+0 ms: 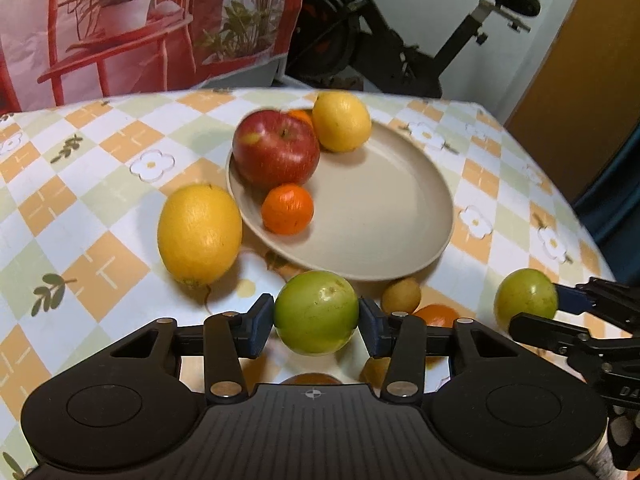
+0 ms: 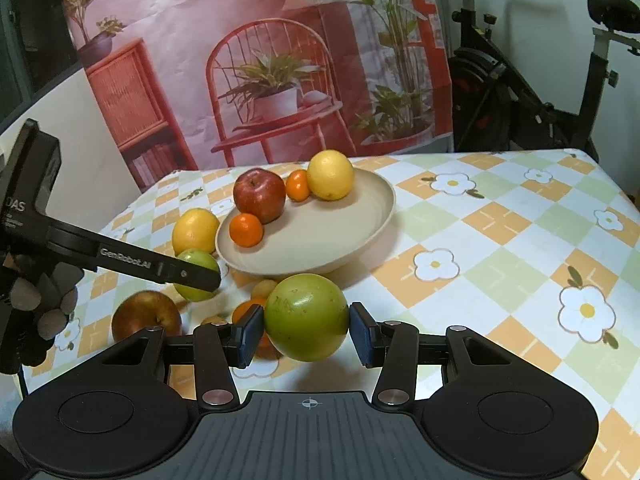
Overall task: Organize fruits
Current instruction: 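Carry the green apple onto the plate with the left tool while the right tool carries its green apple there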
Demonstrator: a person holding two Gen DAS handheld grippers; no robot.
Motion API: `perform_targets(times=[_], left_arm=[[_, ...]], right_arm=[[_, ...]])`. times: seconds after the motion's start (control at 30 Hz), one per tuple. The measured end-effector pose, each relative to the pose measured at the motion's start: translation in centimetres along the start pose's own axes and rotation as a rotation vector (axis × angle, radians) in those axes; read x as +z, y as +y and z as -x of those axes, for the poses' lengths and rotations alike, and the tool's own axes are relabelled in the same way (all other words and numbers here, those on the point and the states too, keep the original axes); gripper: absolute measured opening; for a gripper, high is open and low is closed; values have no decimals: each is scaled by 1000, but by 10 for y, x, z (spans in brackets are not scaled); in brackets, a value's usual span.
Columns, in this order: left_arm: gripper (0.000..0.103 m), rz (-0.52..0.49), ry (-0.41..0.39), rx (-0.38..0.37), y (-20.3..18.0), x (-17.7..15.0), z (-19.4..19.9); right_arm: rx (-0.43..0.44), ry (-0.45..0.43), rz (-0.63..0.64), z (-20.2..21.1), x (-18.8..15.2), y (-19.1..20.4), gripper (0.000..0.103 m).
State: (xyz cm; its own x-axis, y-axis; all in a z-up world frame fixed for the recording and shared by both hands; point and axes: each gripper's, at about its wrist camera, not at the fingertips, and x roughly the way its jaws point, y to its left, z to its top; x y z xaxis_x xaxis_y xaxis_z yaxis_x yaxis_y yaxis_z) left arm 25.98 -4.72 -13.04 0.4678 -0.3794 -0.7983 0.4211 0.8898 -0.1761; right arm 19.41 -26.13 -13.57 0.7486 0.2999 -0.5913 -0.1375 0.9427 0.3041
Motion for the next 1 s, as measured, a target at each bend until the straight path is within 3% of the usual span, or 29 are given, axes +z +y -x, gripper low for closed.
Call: perform_targets(times=[0.57,0.77,1.0], left_arm=[[48,-43,-151,-34,-23,37,44],[48,-62,-206,-31,-29,63,51],[48,-88,-100,-22,-34,58,14]], right_arm=[[-7,-81,61,7,53,-4,43],[-17,-137,118,3,98,-8,43],[-18,-49,160,-39,121,-22,43]])
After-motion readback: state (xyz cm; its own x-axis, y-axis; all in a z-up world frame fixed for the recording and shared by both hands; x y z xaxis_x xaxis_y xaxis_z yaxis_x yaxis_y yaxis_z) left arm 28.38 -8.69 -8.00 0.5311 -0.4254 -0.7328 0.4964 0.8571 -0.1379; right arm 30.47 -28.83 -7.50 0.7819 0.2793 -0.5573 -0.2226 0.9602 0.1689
